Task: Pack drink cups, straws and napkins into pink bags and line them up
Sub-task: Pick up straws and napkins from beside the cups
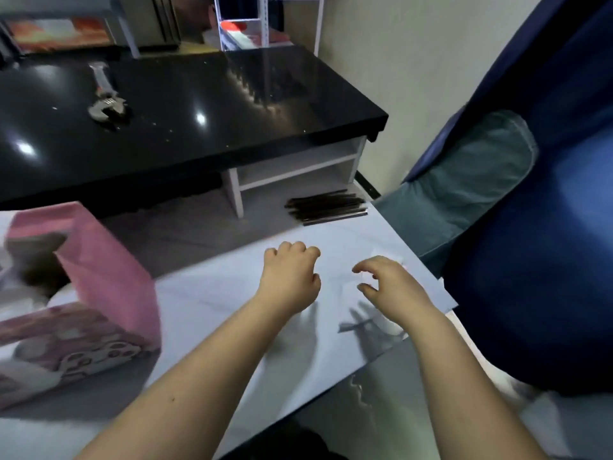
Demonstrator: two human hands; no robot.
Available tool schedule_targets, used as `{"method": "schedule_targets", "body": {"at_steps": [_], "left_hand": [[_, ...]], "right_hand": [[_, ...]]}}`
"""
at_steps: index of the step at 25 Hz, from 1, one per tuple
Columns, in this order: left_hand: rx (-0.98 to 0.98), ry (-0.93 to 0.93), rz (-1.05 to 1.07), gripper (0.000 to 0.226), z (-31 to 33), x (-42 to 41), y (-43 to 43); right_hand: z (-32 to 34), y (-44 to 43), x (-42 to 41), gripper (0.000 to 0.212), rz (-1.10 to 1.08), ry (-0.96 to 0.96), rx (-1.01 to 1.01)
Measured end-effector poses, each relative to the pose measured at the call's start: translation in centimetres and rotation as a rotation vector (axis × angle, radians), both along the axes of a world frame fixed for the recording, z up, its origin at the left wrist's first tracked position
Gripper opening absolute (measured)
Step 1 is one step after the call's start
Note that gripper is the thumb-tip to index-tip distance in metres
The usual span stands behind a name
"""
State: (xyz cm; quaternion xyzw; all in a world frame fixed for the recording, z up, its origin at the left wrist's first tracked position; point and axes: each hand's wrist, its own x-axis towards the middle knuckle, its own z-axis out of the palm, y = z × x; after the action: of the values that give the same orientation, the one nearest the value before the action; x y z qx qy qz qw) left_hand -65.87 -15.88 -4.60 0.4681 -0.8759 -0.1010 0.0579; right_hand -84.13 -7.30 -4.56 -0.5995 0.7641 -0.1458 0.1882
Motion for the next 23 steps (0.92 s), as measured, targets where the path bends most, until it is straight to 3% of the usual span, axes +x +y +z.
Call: {"method": "schedule_targets", "body": {"at_steps": [5, 10, 15, 20, 23], "left_hand": [[0.18, -0.009, 0.039, 0.043, -5.3, -5.5, 1.9], [0.217, 0.0, 0.131, 0.043, -7.5, -6.9, 2.4], [0.199, 0.005, 0.15, 0.043, -8.0, -8.0, 2.8], [0.171, 0.017, 0.15, 0.041, -8.0, -8.6, 3.2], [0.154, 0.034, 0.169, 0.04, -7.6, -8.6, 3.0]], "right_hand": [[-5.1, 1.7, -7.5, 0.027, -0.158, 0.028, 0.088], [-8.1, -0.2, -9.9, 0.035, -0.371, -0.034, 0.05], [-9.6, -2.5, -11.0, 0.05, -0.15, -0.032, 0.146], [-10.3, -2.4, -11.0, 0.019, -0.054, 0.032, -0.024], [-10.0, -2.1, -10.7, 0.011, -0.097, 0.005, -0.111]]}}
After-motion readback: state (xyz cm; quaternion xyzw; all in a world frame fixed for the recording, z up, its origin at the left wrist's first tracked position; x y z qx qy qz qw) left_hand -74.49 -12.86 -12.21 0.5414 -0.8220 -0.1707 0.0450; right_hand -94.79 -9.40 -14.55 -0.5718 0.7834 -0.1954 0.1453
